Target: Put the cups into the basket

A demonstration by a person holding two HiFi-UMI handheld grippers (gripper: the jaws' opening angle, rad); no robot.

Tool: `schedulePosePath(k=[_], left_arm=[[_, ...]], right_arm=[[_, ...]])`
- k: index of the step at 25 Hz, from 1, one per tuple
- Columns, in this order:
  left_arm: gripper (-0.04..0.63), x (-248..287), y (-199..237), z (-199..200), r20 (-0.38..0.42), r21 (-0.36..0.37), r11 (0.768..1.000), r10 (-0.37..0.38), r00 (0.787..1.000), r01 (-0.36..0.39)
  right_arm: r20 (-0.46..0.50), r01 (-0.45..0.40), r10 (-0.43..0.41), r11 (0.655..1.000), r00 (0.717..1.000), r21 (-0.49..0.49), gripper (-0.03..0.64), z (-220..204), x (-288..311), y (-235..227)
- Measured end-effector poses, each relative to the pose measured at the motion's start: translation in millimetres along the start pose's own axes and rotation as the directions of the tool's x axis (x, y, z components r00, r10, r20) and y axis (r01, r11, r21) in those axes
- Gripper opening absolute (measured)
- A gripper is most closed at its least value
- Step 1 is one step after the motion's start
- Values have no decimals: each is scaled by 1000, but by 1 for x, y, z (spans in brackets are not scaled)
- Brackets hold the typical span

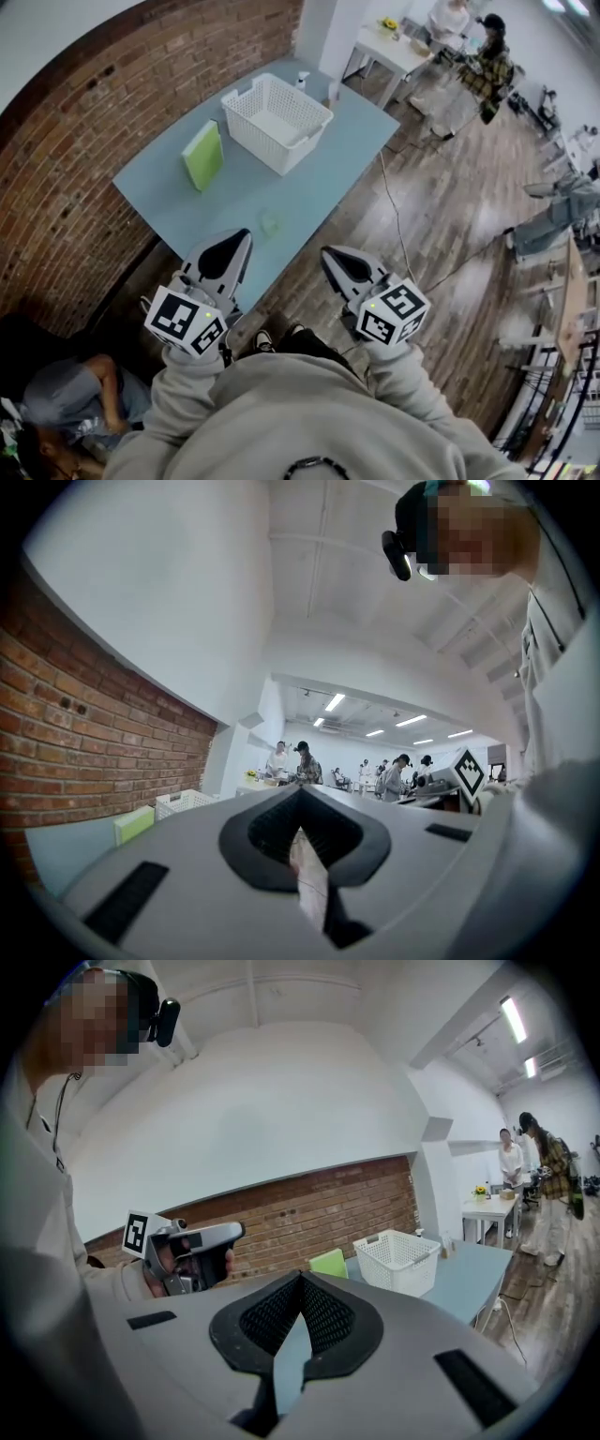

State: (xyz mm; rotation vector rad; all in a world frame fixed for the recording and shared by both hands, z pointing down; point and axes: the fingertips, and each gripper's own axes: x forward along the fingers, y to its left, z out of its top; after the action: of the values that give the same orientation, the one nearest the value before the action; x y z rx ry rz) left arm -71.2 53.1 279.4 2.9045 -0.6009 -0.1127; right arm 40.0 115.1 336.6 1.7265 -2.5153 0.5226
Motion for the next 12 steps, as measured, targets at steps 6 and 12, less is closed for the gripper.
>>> schedulePosePath(k=[6,12], left_arm=[[-3,22,26,-7,0,-35,999,2,1000,-2],[-3,56,58,17,50,-18,999,45,998,-44]], right_arm=[[-20,-7,7,1000,1000,-20,11,6,19,-18],[-20,-33,32,998,999,-44,11,26,46,-61]])
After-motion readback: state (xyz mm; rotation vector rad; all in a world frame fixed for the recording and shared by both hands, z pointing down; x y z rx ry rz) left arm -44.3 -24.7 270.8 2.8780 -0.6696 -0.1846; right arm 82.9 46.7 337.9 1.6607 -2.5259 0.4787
